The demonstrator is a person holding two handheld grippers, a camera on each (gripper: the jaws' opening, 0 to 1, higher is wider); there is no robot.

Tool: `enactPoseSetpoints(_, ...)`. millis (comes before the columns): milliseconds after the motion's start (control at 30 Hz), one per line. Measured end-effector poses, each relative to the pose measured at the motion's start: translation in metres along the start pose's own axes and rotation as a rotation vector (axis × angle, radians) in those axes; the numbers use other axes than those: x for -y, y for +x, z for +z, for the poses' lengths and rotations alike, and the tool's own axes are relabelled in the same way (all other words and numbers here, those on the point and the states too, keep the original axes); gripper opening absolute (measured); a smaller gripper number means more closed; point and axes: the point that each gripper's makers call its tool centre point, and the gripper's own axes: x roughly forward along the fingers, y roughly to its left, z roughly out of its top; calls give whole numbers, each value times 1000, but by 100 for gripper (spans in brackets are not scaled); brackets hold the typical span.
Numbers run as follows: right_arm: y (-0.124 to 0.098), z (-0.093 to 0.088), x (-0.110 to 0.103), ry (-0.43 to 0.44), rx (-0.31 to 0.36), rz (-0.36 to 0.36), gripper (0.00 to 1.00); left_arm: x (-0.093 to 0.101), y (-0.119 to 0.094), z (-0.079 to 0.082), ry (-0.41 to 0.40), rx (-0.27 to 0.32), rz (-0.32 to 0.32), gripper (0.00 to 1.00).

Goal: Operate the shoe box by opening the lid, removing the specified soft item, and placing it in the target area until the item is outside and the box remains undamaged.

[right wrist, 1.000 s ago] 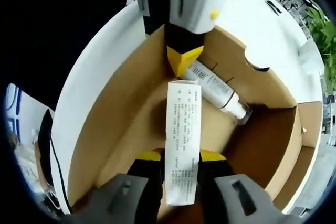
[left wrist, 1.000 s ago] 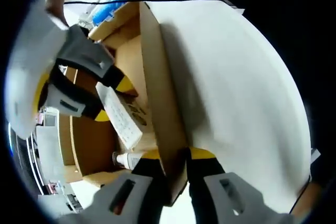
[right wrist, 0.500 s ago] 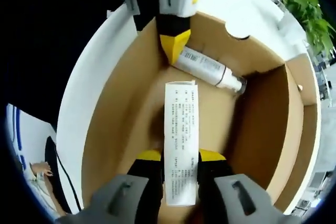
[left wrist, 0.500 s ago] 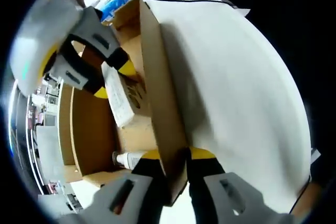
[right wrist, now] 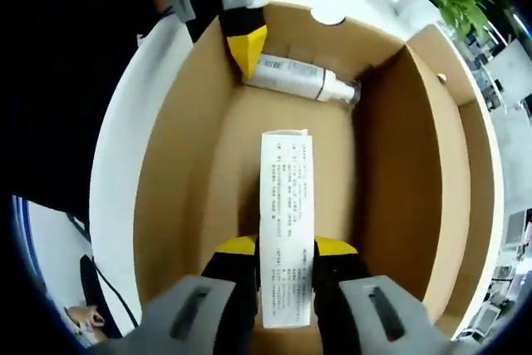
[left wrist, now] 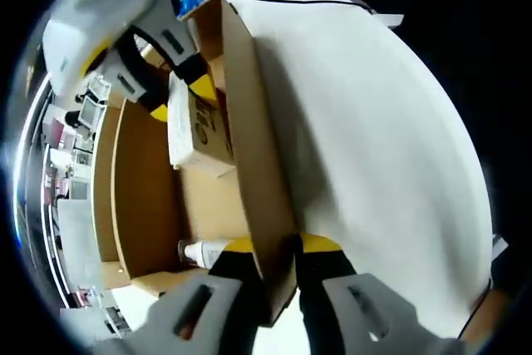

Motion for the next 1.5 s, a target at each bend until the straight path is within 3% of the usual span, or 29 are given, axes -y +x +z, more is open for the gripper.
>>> enactPoseSetpoints(300, -1, -6, 0, 1, 0, -21, 23, 0, 0, 0, -5, -2, 2, 12)
enactPoseSetpoints(500, 1, 5, -6, -63, 38, -18, 36, -1, 0, 1, -5, -2, 2, 12)
enactPoseSetpoints(767, 17, 4, -2, -12, 9, -18, 32, -1, 0, 1, -4, -2, 3, 12)
enactPoseSetpoints(1133, 17, 4, -9, 5, -22, 36, 24, 0, 0, 1, -5, -6, 6, 13)
enactPoseSetpoints(1500, 17, 4, -13, 38, -28, 49, 23, -1, 1, 0, -5, -7, 7, 13)
